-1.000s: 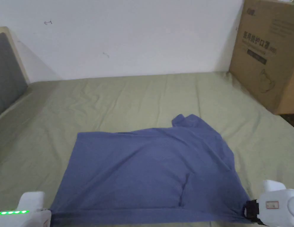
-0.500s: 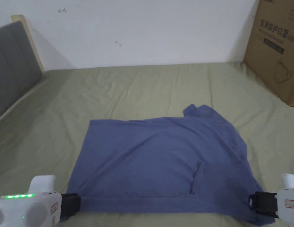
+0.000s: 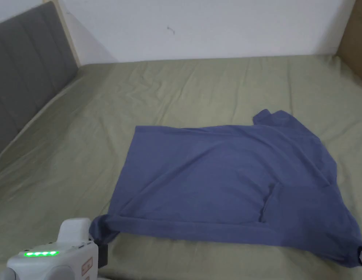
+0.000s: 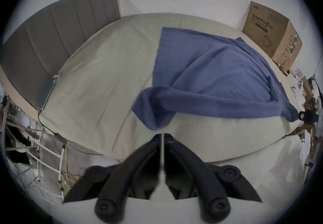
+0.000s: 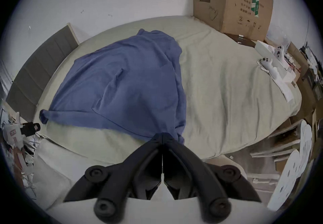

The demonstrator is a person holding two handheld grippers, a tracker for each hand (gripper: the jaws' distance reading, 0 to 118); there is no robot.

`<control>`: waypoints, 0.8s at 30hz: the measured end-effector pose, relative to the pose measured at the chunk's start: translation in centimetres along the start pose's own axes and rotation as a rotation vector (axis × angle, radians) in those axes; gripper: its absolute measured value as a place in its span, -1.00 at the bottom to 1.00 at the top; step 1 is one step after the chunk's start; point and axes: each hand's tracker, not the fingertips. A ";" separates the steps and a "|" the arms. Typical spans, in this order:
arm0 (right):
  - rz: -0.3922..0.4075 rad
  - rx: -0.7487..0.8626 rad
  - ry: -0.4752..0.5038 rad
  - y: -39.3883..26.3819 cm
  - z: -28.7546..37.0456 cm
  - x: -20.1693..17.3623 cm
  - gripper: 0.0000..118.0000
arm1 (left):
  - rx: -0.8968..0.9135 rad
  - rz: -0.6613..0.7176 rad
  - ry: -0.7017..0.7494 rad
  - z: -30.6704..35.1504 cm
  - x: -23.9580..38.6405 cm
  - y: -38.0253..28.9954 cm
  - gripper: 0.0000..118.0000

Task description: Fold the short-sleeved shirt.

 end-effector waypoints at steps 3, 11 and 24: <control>-0.030 -0.014 0.016 0.0 -0.5 0.2 -1.00 | -0.038 0.030 0.000 -1.5 -1.1 1.5 1.00; -0.037 -0.063 0.000 -0.2 -2.1 0.1 -1.00 | -0.055 0.127 0.001 -6.5 -2.9 5.0 0.30; -0.092 -0.054 0.038 1.4 -2.6 1.7 0.33 | -0.062 0.092 -0.057 -5.9 -3.1 5.1 -0.96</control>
